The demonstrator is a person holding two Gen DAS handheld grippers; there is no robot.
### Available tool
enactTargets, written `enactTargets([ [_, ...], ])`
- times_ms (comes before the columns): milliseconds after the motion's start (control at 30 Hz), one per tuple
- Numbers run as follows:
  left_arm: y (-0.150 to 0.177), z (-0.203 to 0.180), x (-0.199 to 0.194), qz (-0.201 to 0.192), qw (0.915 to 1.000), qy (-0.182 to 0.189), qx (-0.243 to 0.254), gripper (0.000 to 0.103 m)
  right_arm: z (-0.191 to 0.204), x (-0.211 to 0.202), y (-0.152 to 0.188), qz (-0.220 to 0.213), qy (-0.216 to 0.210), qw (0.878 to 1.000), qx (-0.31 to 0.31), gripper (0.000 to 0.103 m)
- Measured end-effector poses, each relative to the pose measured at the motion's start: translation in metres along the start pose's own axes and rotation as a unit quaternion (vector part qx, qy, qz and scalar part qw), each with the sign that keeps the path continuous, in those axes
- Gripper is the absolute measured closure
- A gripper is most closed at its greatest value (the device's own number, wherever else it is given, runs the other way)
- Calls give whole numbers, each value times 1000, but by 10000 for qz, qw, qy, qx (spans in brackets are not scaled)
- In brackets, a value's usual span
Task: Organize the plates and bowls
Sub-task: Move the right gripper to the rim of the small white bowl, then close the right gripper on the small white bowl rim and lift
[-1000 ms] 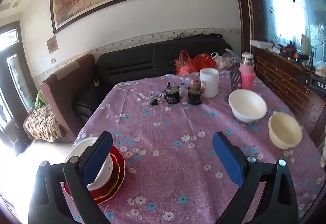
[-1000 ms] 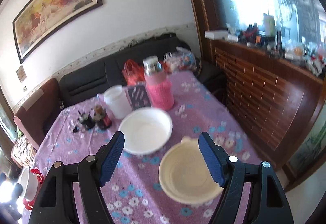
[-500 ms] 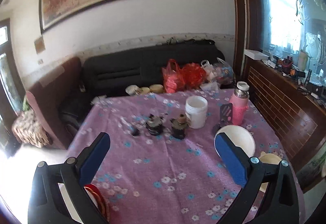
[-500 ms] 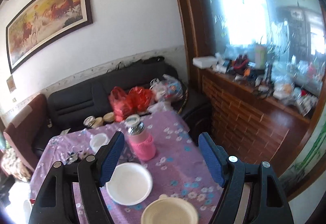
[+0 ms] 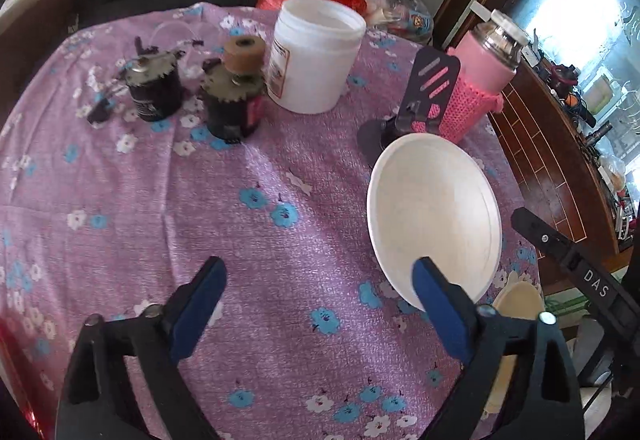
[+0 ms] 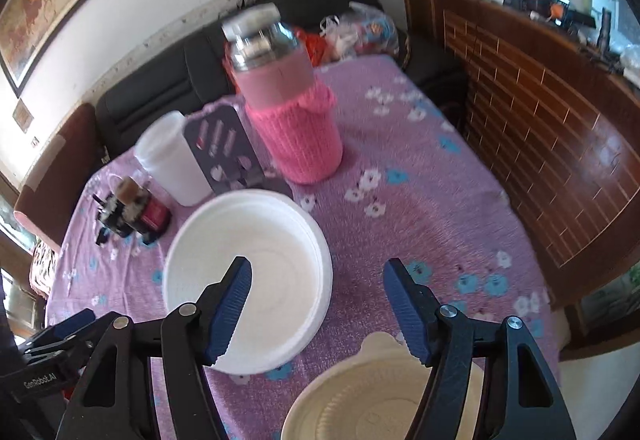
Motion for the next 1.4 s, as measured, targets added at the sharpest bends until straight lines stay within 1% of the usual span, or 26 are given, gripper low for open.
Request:
enactTargets([
  [33,-1,-3,10,136,9999,77,45,40,-3,9,0,87,-13,10000,29,31],
  [100,-2,-7,25,331,9991,253,26,49,-6,23,-1,230,26,9997,31,31],
  [233,-6,-8,37,260,9988,390,-125,49,-6,43,-1,407,118,9991,-68,31],
  [333,-8,-11,46,278,9985,453,-160,50,-6,55,-1,500,146,9986,-114,35],
  [433,-10,-15,53,376,9975,575,-176,50,-5,65,0,649,108,9978,-113,48],
  [467,-10,-18,54,378,9971,627,-182,50,-4,68,0,694,78,9975,-107,59],
  [500,-11,-23,55,378,9969,671,-172,50,-3,71,1,744,33,9972,-98,64],
  [533,-13,-25,55,376,9968,694,-146,50,-3,72,2,748,41,9971,-95,65],
  [567,-12,-27,53,357,9966,729,-114,52,-2,71,2,719,50,9973,-104,70],
  [600,-12,-28,51,337,9965,765,-85,59,-1,70,2,709,6,9974,-103,80],
  [633,-12,-28,49,322,9963,793,-54,67,0,70,2,719,-75,9974,-71,84],
  [700,-11,-29,43,267,9962,832,-7,72,3,68,4,728,-216,9971,-8,86],
  [767,-9,-26,34,136,9972,731,-16,72,9,66,6,732,-259,9970,-49,86],
  [833,-5,-16,23,58,9974,714,-84,75,16,63,10,738,-359,9966,-28,86],
  [933,7,2,1,-108,9973,691,-202,75,29,53,19,728,-666,9951,44,86],
  [1000,20,16,-19,-283,9975,596,-253,75,45,44,29,708,-809,9942,-69,86],
  [1133,53,53,-54,-627,9967,310,-407,75,88,27,60,732,-1057,9908,-428,86],
  [1233,88,88,-81,-811,9952,78,-537,75,121,17,92,765,-1227,9869,-718,86],
  [1333,119,114,-95,-967,9933,-235,-592,75,149,9,127,800,-1329,9833,-956,86],
  [1400,139,128,-102,-1133,9906,-513,-577,75,164,6,149,810,-1361,9812,-1099,85],
])
Point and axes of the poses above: each gripper's, at about its wrist camera, not at the fingertips, and x roughly the way its jaws point, z to its left, y to its underside, the point moved 1 cm from there along x, roughly the way its jaws point, and after that the axes turned 13 degrees about -y, right-handed, at the moved point
